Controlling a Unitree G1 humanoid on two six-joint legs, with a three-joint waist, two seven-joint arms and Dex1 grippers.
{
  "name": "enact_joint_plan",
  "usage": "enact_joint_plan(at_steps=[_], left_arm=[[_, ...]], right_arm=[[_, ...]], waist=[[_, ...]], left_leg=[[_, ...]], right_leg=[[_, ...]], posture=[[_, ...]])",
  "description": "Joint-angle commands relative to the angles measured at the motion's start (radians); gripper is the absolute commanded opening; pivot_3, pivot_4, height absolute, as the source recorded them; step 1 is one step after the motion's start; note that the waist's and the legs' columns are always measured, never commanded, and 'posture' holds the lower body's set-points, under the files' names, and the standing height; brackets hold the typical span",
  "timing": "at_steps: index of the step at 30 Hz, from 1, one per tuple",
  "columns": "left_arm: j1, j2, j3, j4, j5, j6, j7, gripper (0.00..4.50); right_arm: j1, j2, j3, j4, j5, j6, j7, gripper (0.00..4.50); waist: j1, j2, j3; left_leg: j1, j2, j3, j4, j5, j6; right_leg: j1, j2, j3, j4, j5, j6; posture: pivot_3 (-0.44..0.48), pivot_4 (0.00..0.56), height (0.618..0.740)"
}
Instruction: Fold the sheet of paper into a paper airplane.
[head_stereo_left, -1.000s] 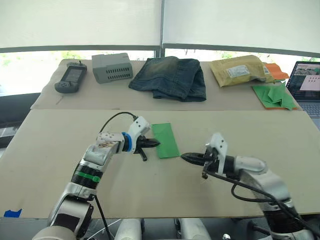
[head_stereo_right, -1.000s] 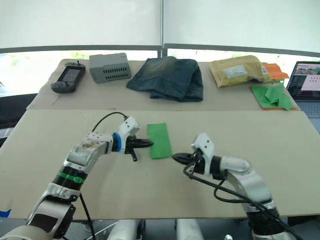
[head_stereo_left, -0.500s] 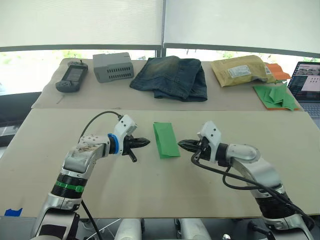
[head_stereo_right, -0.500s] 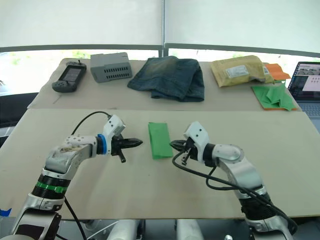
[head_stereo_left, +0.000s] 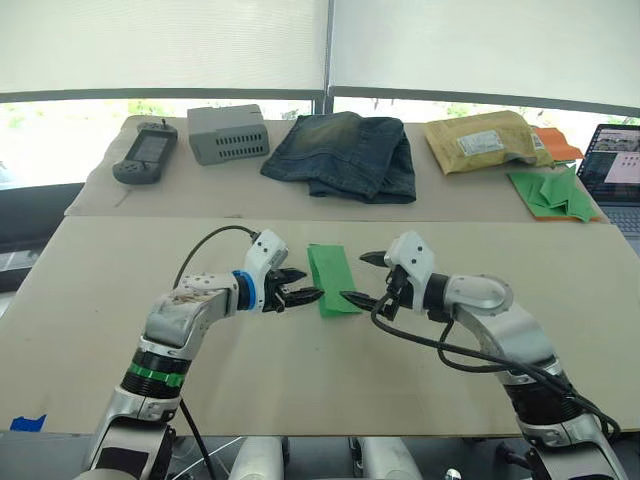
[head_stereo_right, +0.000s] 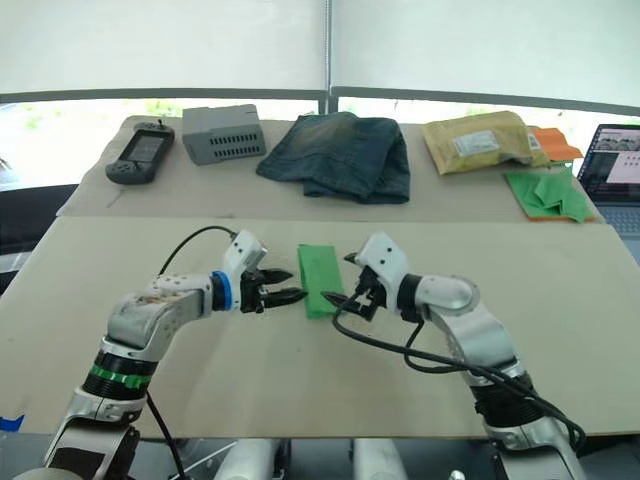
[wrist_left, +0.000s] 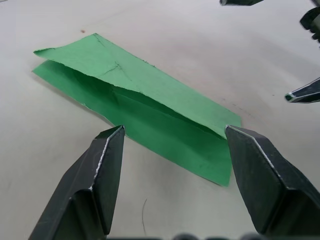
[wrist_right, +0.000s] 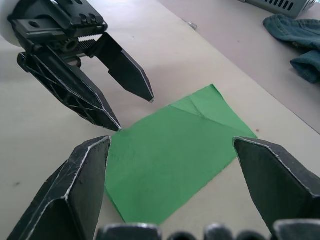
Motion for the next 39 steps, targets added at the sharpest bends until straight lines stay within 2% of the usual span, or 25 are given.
enact_joint_plan(at_steps=[1,7,8,16,28,35,39], left_arm=[[-0.026,0.015,0.001,-0.002,-0.001,-0.018,-0.011,2.29],[-0.047,0.034,-0.028,0.035,0.012,-0.061,-0.051,0.22],[-0.052,0.029,-0.036,0.046,0.017,-0.069,-0.056,0.02],[-0.112,-0.042,-0.124,0.182,0.082,-0.196,-0.092,0.02],[-0.245,-0.218,-0.197,0.442,0.167,-0.345,-0.118,0.02],[-0.259,-0.279,-0.234,0.547,0.229,-0.404,-0.131,0.02],[-0.265,-0.307,-0.233,0.588,0.242,-0.423,-0.140,0.02]], right_arm=[[-0.001,-0.027,-0.061,-0.067,0.017,0.015,-0.017,4.36],[0.024,-0.061,-0.101,-0.107,0.020,0.050,-0.036,4.36],[0.027,-0.065,-0.107,-0.111,0.018,0.055,-0.040,4.36],[0.053,-0.098,-0.132,-0.129,0.005,0.093,-0.080,4.36],[0.079,-0.122,-0.184,-0.181,0.012,0.144,-0.132,4.36],[0.086,-0.146,-0.274,-0.241,0.022,0.195,-0.167,4.36],[0.069,-0.115,-0.340,-0.284,0.079,0.225,-0.183,4.36]], waist=[[0.000,0.000,0.000],[0.000,0.000,0.000],[0.000,0.000,0.000],[0.003,0.000,0.000],[0.002,0.000,0.000],[0.003,0.000,0.000],[0.003,0.000,0.000]], left_leg=[[0.000,0.000,0.000,0.000,0.000,0.000],[0.000,0.000,0.000,0.000,0.000,0.000],[0.000,0.000,0.000,0.000,0.000,0.000],[-0.001,-0.001,0.000,0.000,0.000,0.000],[-0.001,-0.001,0.000,0.000,0.000,0.000],[-0.001,-0.001,0.000,0.000,0.000,0.000],[-0.001,-0.001,0.000,0.000,0.000,0.000]], right_leg=[[0.000,0.000,0.000,0.000,0.000,0.000],[0.000,0.000,0.000,0.000,0.000,0.000],[0.000,0.000,0.000,0.000,0.000,0.000],[0.000,0.000,0.000,0.000,0.000,0.000],[0.000,0.000,0.000,-0.001,0.000,0.000],[0.000,0.000,0.000,-0.001,0.000,0.000],[0.000,0.000,0.000,-0.001,0.000,0.000]], posture=[[0.000,0.150,0.728],[0.000,0.150,0.728],[0.000,0.150,0.728],[0.000,0.150,0.728],[0.000,0.150,0.728],[0.000,0.150,0.728],[0.000,0.150,0.728]])
